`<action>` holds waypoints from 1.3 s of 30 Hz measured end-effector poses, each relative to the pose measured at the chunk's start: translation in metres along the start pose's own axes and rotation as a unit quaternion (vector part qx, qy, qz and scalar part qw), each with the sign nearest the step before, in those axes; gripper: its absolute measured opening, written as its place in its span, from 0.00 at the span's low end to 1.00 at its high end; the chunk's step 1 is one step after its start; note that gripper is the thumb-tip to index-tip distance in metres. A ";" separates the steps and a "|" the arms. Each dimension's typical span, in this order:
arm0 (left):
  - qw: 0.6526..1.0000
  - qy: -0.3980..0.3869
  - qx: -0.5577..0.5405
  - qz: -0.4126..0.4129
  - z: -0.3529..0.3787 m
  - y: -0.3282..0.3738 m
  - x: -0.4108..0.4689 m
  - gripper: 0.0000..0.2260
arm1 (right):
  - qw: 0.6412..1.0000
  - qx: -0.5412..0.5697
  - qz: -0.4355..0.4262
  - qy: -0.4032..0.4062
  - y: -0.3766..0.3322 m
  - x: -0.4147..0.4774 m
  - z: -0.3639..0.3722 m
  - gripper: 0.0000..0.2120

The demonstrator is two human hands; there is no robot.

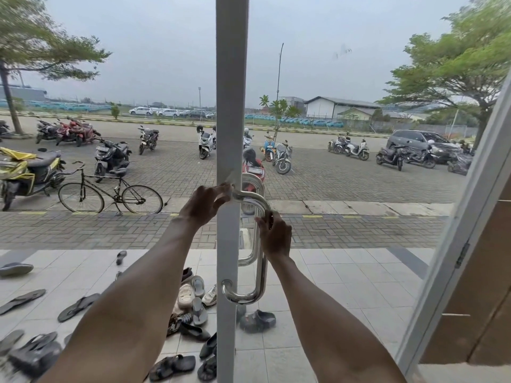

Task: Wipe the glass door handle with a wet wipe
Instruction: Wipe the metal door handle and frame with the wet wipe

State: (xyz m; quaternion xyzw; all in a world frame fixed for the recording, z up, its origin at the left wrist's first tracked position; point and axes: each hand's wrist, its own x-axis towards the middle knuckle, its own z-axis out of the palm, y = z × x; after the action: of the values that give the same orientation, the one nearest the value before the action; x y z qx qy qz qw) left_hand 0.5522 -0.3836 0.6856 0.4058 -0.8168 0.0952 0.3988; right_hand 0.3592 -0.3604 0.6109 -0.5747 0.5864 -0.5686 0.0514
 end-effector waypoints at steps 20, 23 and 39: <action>0.779 0.085 -0.417 -0.461 0.021 0.000 0.032 0.09 | 1.000 0.004 -0.002 -0.003 -0.001 0.000 0.000 0.10; 0.769 0.100 -0.414 -0.478 0.023 0.003 0.034 0.10 | 1.000 -0.001 -0.001 -0.004 -0.001 0.001 0.000 0.10; 0.744 0.122 -0.363 -0.548 0.014 0.019 0.045 0.18 | 1.000 -0.001 -0.010 -0.005 0.001 0.002 0.000 0.12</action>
State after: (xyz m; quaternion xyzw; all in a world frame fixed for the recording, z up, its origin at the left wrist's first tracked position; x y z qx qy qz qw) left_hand 0.5143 -0.4044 0.7123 0.5928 -0.3708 -0.3946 0.5961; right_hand 0.3583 -0.3623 0.6115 -0.5831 0.5811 -0.5658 0.0480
